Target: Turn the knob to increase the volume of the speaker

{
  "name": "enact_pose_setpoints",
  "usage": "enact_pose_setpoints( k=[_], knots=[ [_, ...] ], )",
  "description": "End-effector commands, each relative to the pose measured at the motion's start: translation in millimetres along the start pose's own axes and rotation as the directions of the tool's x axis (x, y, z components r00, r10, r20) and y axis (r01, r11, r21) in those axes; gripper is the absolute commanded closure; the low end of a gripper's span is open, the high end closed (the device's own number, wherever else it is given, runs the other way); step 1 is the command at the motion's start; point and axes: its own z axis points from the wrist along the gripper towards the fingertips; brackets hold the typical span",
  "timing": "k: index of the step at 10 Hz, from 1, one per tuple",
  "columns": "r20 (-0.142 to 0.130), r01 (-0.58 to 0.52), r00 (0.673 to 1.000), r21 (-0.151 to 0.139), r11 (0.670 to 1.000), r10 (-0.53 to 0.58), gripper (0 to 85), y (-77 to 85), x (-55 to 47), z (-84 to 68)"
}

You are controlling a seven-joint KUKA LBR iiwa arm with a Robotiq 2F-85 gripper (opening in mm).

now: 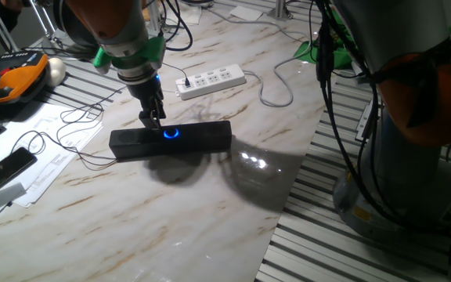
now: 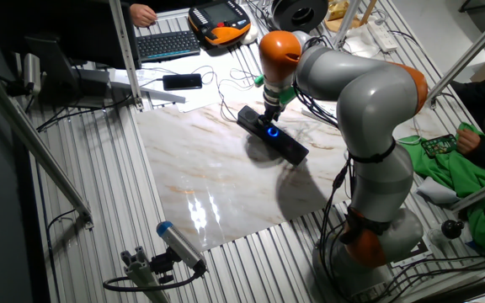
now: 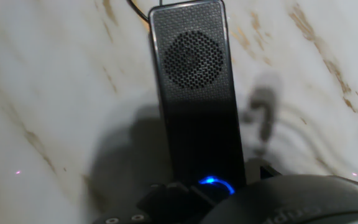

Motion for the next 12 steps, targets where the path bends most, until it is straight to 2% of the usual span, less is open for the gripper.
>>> enact_pose_setpoints(
  k=[1,2,3,6,8,10,12],
  knots=[
    [-0.001,0.003,1.000,-0.003,1.000,-0.003,34.0,-1.1,0.6,1.2],
    [-0.006,0.004,1.000,-0.003,1.000,-0.004,34.0,-0.8,1.4,0.9],
    [-0.011,0.004,1.000,-0.006,1.000,-0.004,51.0,-0.3,2.4,0.3],
    [-0.017,-0.007,1.000,-0.005,1.000,0.007,51.0,3.8,2.6,-2.9],
    [-0.020,-0.053,0.998,-0.012,0.999,0.052,51.0,4.4,11.0,-7.4],
    [-0.009,-0.084,0.996,-0.002,0.997,0.084,51.0,0.9,12.6,-7.3],
    [-0.004,-0.080,0.997,-0.036,0.996,0.080,51.0,-6.2,15.2,-1.4]
  ],
)
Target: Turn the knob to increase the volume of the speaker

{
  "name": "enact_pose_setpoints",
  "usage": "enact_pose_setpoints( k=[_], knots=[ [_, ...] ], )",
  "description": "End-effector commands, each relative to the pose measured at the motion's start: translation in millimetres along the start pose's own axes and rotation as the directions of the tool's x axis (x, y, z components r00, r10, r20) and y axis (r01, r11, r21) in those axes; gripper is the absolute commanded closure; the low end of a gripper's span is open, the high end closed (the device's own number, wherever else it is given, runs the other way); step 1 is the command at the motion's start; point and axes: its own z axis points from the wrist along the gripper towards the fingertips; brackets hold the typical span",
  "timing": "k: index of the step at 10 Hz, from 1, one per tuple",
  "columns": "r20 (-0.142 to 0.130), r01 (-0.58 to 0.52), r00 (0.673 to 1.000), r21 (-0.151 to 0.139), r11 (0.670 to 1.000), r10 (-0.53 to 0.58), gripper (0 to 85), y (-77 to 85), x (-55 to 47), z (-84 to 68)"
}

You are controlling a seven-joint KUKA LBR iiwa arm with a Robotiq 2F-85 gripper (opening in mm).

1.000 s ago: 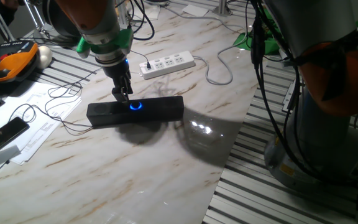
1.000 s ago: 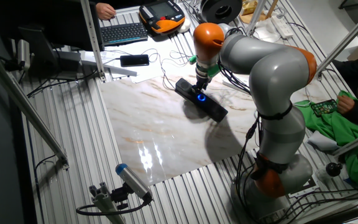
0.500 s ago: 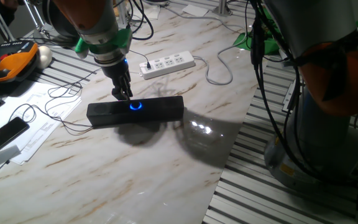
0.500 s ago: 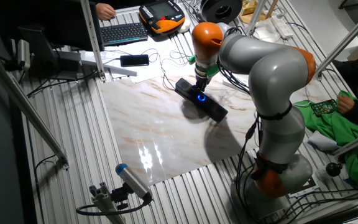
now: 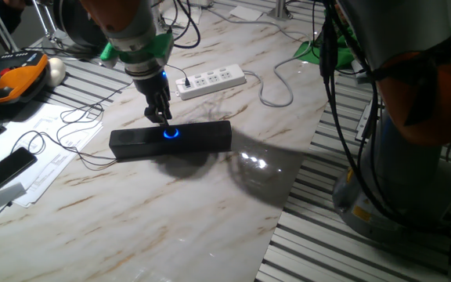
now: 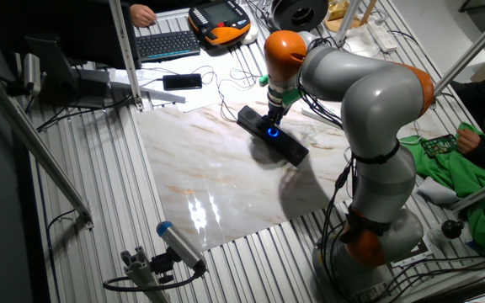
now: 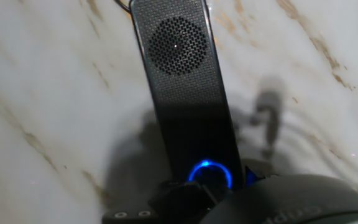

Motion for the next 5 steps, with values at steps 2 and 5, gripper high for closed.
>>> enact_pose_setpoints(
  k=[2,5],
  knots=[
    [-0.005,0.004,1.000,-0.019,1.000,-0.004,51.0,0.3,1.0,1.0],
    [-0.008,0.040,0.999,-0.006,0.999,-0.041,51.0,11.9,-1.0,-6.9]
  ],
)
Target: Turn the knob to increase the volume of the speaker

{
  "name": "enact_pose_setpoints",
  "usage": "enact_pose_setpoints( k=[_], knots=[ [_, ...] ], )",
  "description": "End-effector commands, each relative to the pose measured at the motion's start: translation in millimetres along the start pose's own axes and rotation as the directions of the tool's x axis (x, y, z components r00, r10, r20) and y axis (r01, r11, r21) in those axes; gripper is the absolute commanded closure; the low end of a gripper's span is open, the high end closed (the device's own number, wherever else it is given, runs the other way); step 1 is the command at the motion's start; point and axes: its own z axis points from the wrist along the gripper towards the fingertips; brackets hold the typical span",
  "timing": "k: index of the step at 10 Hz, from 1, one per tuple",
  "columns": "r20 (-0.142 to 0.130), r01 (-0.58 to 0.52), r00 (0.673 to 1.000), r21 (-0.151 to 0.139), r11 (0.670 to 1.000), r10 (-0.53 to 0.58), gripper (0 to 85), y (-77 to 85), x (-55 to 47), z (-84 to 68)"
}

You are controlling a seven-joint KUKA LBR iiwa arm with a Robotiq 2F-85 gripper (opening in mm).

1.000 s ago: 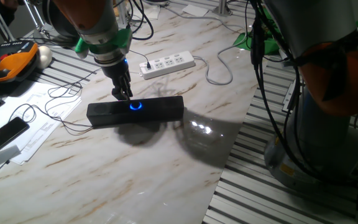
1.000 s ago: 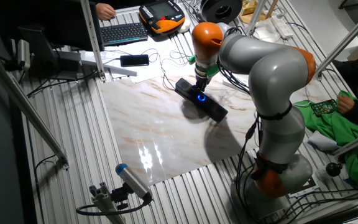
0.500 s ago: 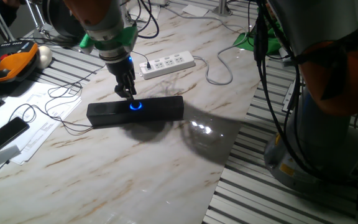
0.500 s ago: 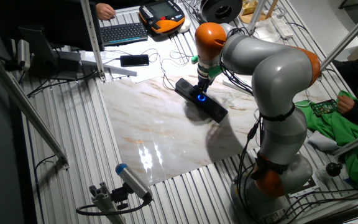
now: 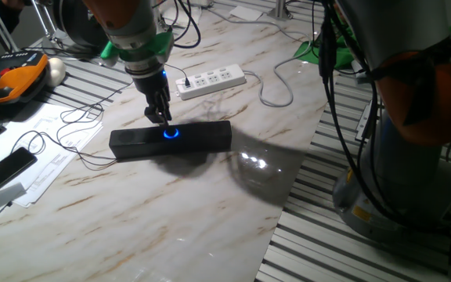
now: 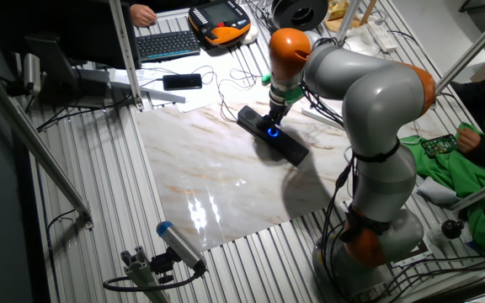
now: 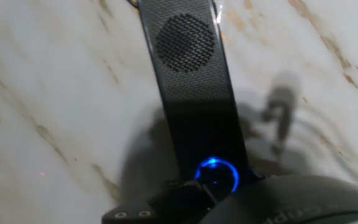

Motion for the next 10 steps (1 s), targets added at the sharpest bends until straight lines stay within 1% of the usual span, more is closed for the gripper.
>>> enact_pose_setpoints(
  k=[1,3,4,6,8,10],
  knots=[
    [0.000,0.012,1.000,0.005,1.000,-0.012,51.0,1.5,-0.2,0.2],
    [0.006,0.040,0.999,0.021,0.999,-0.040,51.0,2.9,-0.2,1.3],
    [0.007,0.050,0.999,0.022,0.998,-0.051,51.0,2.9,0.2,1.0],
    [0.012,0.057,0.998,0.033,0.998,-0.058,51.0,1.0,0.9,2.1],
    [-0.007,0.056,0.998,0.032,0.998,-0.056,51.0,0.9,1.7,3.7],
    [0.000,0.056,0.998,0.036,0.998,-0.056,51.0,3.8,2.6,6.4]
  ],
)
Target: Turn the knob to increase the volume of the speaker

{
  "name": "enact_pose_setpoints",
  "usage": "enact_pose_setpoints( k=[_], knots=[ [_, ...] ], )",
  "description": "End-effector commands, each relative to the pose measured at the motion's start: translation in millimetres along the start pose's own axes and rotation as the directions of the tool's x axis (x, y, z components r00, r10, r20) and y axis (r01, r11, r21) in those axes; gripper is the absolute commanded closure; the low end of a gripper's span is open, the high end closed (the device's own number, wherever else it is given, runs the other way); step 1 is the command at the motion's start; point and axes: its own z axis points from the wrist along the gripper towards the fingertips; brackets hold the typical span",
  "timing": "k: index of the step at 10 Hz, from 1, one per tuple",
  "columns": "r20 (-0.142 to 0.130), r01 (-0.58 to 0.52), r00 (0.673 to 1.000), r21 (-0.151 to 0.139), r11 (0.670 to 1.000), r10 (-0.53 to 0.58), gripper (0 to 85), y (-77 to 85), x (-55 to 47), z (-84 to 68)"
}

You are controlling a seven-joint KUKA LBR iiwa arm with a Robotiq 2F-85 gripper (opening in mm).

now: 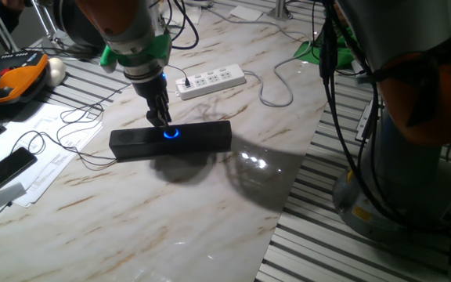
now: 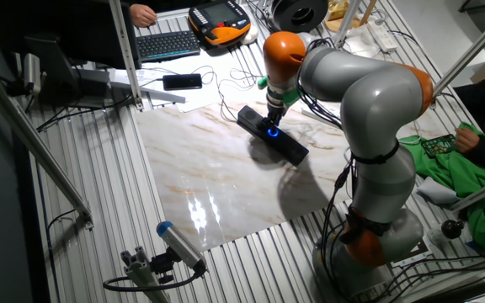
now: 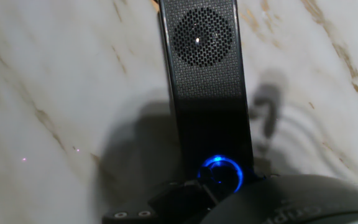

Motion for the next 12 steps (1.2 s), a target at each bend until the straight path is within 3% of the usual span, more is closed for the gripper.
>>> enact_pose_setpoints(
  k=[1,6,11,12],
  knots=[
    [0.002,0.000,1.000,0.003,1.000,0.000,51.0,1.1,0.5,0.7],
    [0.008,0.001,1.000,-0.005,1.000,-0.001,51.0,0.6,4.7,5.3],
    [0.008,0.000,1.000,0.006,1.000,0.000,51.0,1.3,5.4,7.1],
    [0.009,0.000,1.000,0.008,1.000,0.000,34.0,1.7,5.1,7.3]
  ],
)
